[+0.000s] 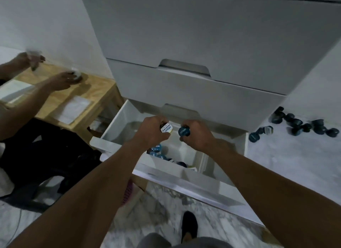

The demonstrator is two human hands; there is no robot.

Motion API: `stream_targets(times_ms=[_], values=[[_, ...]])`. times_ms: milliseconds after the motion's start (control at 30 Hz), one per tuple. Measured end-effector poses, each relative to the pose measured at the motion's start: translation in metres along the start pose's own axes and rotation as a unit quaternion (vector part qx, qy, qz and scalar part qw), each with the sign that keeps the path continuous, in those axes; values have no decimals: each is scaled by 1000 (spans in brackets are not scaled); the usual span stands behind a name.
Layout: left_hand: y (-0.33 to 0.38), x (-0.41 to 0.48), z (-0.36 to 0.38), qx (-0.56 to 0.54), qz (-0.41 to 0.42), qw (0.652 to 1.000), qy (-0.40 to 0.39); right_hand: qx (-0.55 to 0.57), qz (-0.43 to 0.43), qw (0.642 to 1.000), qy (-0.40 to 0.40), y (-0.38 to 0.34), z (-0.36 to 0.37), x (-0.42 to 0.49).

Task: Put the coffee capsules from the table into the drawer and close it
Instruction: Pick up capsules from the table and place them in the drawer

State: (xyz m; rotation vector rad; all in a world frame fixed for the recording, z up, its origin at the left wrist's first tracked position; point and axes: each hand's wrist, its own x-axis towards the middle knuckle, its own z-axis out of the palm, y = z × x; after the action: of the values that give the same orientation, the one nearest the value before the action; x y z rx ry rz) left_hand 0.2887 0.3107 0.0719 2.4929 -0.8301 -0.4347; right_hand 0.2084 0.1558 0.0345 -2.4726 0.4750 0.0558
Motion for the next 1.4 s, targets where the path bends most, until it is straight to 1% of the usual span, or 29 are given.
stream_targets(times_ms=[100, 233, 433, 567, 700, 900, 1067, 1167, 1400], values=[[-16, 21, 3, 10, 15, 998, -57, 7, 25, 1000, -17, 4, 16, 11], [-35, 47, 5, 57, 44, 990, -121, 12, 73, 997, -36, 5, 36, 20], [-62, 73, 27, 24, 118, 969, -217, 22, 150, 988, -36, -2, 58, 14], [-70, 76, 37, 28, 169, 957, -235, 34, 184, 982, -21, -4, 66, 10], [-75, 78, 45, 36, 191, 952, -238, 22, 191, 981, -21, -5, 69, 9], [-79, 79, 51, 27, 187, 949, -254, 37, 203, 978, -32, -4, 67, 9], [-82, 84, 56, 16, 168, 956, -241, 38, 208, 977, -16, 0, 63, 9], [-83, 85, 60, 32, 162, 956, -244, 34, 209, 977, -18, 2, 62, 8], [-83, 85, 63, 70, 167, 945, -272, 42, 203, 977, -51, 2, 62, 5]])
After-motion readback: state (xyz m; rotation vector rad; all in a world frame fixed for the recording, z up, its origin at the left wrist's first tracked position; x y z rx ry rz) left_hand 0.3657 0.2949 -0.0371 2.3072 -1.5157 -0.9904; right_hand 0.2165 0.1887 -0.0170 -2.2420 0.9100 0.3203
